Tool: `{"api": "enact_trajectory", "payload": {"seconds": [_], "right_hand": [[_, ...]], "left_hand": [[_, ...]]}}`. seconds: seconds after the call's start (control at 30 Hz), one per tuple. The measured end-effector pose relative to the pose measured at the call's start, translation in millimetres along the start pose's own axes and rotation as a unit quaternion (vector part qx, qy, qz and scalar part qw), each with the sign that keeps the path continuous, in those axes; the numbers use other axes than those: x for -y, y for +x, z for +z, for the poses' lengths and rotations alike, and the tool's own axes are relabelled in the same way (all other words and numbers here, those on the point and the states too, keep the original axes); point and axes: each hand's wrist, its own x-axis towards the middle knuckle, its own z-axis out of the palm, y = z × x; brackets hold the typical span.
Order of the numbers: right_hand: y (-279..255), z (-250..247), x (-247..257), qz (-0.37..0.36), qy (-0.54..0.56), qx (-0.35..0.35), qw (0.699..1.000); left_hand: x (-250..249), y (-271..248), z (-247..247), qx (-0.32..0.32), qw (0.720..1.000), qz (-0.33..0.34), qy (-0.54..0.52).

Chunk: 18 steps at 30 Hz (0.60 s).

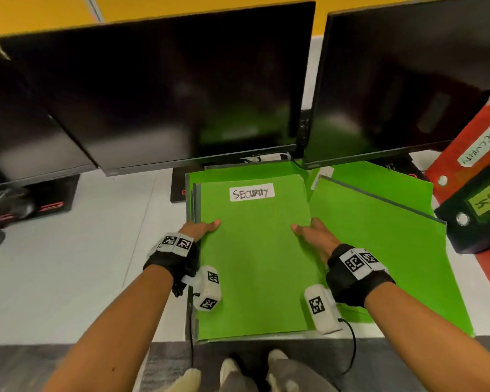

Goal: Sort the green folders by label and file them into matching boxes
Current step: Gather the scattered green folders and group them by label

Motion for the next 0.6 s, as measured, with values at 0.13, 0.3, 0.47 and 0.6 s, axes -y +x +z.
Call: {"api": "enact_trajectory", "payload": {"seconds": [0.13,0.3,0.47,0.6], "right_hand": [[4.1,79.4,13.5,-0.014,-0.033,0.044,0.998],[4.3,165.1,27.1,-0.027,-0.086,0.089,0.992],[7.4,223.2,28.0,-0.046,-0.114,0.118,0.985],[2.5,243.8,32.6,-0.033,-0.177,0.130,0.975]], "left_hand": [[42.8,5.0,-65.2,-0.082,0.996,-0.025,-0.030],[93.7,18.1,-125.3,-0.137,0.987,-0.073,-0.045],[124.2,37.9,-161.0,-0.155,0.983,-0.090,-0.030],[134.6,59.0,-176.2,-0.149,0.984,-0.093,-0.008]]}}
